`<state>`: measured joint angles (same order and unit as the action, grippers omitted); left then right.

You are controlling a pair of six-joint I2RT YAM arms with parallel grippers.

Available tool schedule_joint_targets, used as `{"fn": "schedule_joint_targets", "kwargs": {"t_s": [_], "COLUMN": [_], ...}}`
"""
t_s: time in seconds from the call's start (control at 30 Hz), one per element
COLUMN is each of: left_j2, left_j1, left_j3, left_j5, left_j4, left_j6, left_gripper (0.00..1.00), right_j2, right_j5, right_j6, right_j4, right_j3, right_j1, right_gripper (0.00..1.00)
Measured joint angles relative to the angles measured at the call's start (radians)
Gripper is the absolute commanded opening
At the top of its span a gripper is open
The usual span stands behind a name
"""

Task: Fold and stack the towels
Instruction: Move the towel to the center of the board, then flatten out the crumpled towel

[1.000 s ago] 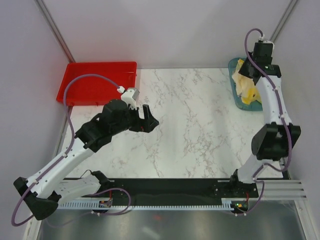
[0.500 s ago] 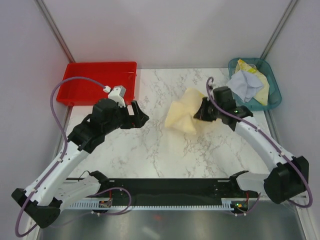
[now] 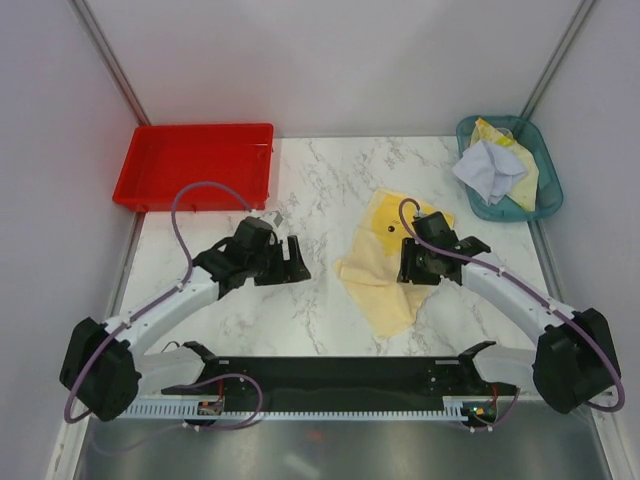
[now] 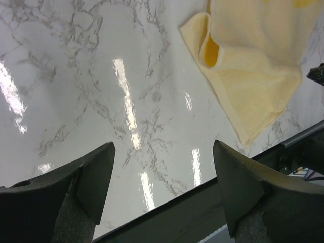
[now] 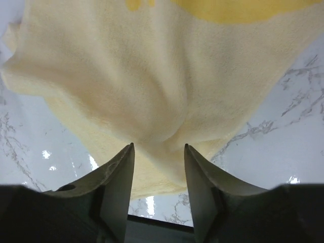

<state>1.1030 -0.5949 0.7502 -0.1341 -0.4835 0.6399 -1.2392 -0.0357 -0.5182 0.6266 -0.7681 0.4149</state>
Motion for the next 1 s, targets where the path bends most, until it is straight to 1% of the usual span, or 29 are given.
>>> {"fn": "schedule_joint_targets", "kwargs": {"t_s": [0.07,0.13,0.17,0.23,0.3,0.4,0.47,0.63,0.77,0.87,0.9,0.93,0.97,1.0], "left_j2": [0.079,0.153,0.197,0.282,0.333,0.341,0.328,0.274,0.255,0.245,0.242,0.238,0.233,0.228], "left_j1": [0.0,0.0,0.0,0.0,0.0,0.001,0.011,0.097,0.153,0.155,0.154,0.154,0.154,0.154], "left_j3": [0.003,0.007,0.011,0.029,0.039,0.04,0.04,0.028,0.02,0.017,0.016,0.016,0.017,0.019], "left_j5": [-0.004,-0.006,-0.013,-0.029,-0.034,-0.034,-0.034,-0.071,-0.083,-0.094,-0.098,-0.101,-0.103,-0.104], "left_j4": [0.069,0.131,0.156,0.199,0.225,0.237,0.248,0.262,0.255,0.248,0.246,0.245,0.242,0.235], "left_j6": [0.0,0.0,0.0,0.0,0.0,0.0,0.001,0.006,0.006,0.006,0.006,0.005,0.002,-0.005], "left_gripper": [0.84,0.81,0.79,0.79,0.79,0.8,0.8,0.8,0.8,0.8,0.8,0.8,0.79,0.79], "right_j2": [0.018,0.048,0.059,0.072,0.073,0.065,0.037,-0.087,-0.114,-0.106,-0.098,-0.09,-0.08,-0.069], "right_j5": [0.037,0.066,0.079,0.112,0.15,0.205,0.244,0.327,0.354,0.355,0.355,0.355,0.354,0.352], "right_j6": [-0.007,-0.026,-0.042,-0.078,-0.122,-0.188,-0.214,-0.244,-0.265,-0.275,-0.278,-0.281,-0.286,-0.29], "right_j4": [0.022,0.028,0.029,0.024,0.014,0.009,0.006,-0.032,-0.059,-0.093,-0.101,-0.111,-0.123,-0.132], "right_j3": [-0.026,-0.031,-0.03,-0.018,0.007,0.055,0.071,0.086,0.106,0.129,0.136,0.143,0.154,0.163], "right_j1": [0.045,0.128,0.184,0.306,0.43,0.578,0.635,0.712,0.757,0.762,0.762,0.762,0.762,0.762], "right_gripper": [0.47,0.42,0.41,0.38,0.37,0.37,0.37,0.37,0.35,0.29,0.23,0.19,0.11,0.0]}}
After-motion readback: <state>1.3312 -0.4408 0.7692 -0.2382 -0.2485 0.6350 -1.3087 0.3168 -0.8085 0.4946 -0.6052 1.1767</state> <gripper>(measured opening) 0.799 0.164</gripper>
